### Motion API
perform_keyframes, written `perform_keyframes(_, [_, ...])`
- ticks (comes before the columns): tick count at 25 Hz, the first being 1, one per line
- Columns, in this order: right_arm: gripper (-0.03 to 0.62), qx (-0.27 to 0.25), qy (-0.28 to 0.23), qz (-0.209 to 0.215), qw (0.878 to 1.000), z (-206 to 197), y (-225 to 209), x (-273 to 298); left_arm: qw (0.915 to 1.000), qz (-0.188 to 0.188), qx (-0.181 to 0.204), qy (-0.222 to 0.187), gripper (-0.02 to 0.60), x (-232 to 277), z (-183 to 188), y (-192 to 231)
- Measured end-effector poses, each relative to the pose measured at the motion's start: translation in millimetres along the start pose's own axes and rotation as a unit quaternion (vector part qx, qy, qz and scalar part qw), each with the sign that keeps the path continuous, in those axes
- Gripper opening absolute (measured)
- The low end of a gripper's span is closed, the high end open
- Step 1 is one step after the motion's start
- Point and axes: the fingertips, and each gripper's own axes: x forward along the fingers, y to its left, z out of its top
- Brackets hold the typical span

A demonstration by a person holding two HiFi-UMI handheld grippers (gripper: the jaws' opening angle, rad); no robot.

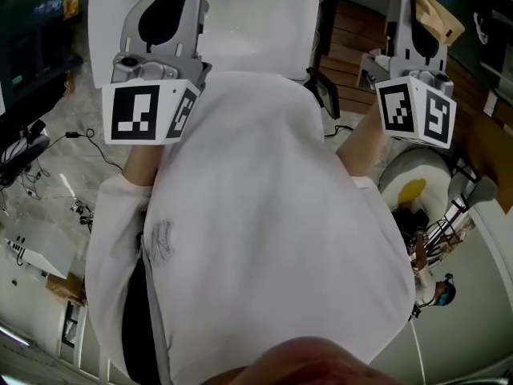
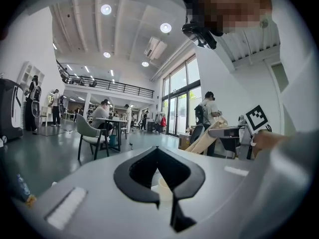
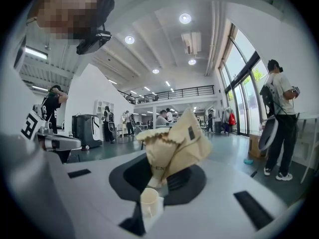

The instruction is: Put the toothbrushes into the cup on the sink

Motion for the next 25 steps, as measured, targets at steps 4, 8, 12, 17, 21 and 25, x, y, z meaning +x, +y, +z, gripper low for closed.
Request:
perform_keyframes(4, [0.048,-0.004,0.001,0.014,1.000,-0.2,7.0,9.6,0.9999,0.009,-0.001,-0.005,0.002,-4.8,4.5,5.5])
perform_keyframes(8, [0.048,-0.008,0.003,0.024,1.000,0.4,14.0,15.9,0.9998,0.020,0.000,-0.007,0.002,-12.0,8.1,12.5])
perform_keyframes(12, [0.048,-0.013,0.002,0.032,0.999,-0.9,18.9,22.6,0.9997,0.025,0.001,-0.006,0.002,-15.3,7.3,17.0])
perform_keyframes(17, [0.046,-0.014,0.003,0.035,0.999,-3.9,19.5,26.8,0.9995,0.030,0.004,-0.008,0.002,-17.3,8.0,18.5])
perform_keyframes(21, [0.046,-0.010,0.002,0.035,0.999,-6.4,17.0,28.6,0.9994,0.032,0.006,-0.011,0.002,-18.9,10.4,16.4])
perform_keyframes(25, [0.046,-0.007,0.003,0.039,0.999,-10.6,17.5,34.0,0.9992,0.036,0.006,-0.012,0.002,-19.7,11.4,18.0])
